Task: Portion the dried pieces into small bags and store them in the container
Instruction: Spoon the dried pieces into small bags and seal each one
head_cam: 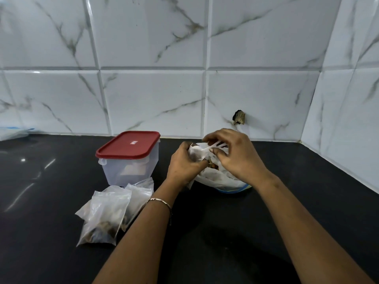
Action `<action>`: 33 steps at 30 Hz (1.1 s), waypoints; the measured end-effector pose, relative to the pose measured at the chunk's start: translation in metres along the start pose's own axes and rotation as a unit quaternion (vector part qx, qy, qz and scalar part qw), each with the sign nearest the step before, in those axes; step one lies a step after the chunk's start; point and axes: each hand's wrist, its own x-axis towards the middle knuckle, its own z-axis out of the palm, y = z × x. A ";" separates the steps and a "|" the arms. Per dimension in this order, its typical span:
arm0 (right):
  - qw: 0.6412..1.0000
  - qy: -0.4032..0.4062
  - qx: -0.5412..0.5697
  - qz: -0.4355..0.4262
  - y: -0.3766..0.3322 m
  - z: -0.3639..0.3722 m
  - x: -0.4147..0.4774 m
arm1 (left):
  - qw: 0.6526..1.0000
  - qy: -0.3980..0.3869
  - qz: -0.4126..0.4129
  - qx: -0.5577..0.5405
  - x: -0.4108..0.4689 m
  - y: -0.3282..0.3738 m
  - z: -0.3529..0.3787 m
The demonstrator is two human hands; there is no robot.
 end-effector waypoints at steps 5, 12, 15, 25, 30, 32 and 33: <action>0.988 0.044 0.137 0.054 -0.005 -0.005 0.000 | 0.998 0.022 0.029 -0.043 0.000 0.005 -0.001; 0.988 0.026 0.152 0.032 -0.012 -0.009 0.000 | 0.995 0.035 0.046 -0.083 0.001 0.005 -0.003; 0.993 -0.026 0.112 0.013 -0.012 -0.006 -0.002 | 0.996 0.036 0.046 -0.075 0.002 0.004 -0.002; 0.953 0.103 0.269 0.097 -0.004 -0.016 0.003 | 0.993 0.054 0.009 -0.104 0.009 -0.002 -0.003; 0.900 0.134 0.298 0.289 0.022 -0.027 0.001 | 0.991 0.052 -0.007 -0.125 0.012 -0.004 -0.002; 0.888 0.096 0.289 0.345 0.032 -0.029 -0.001 | 0.990 0.047 -0.015 -0.132 0.012 -0.005 -0.002; 0.883 0.085 0.291 0.360 0.036 -0.029 -0.001 | 0.990 0.045 -0.015 -0.130 0.012 -0.005 -0.002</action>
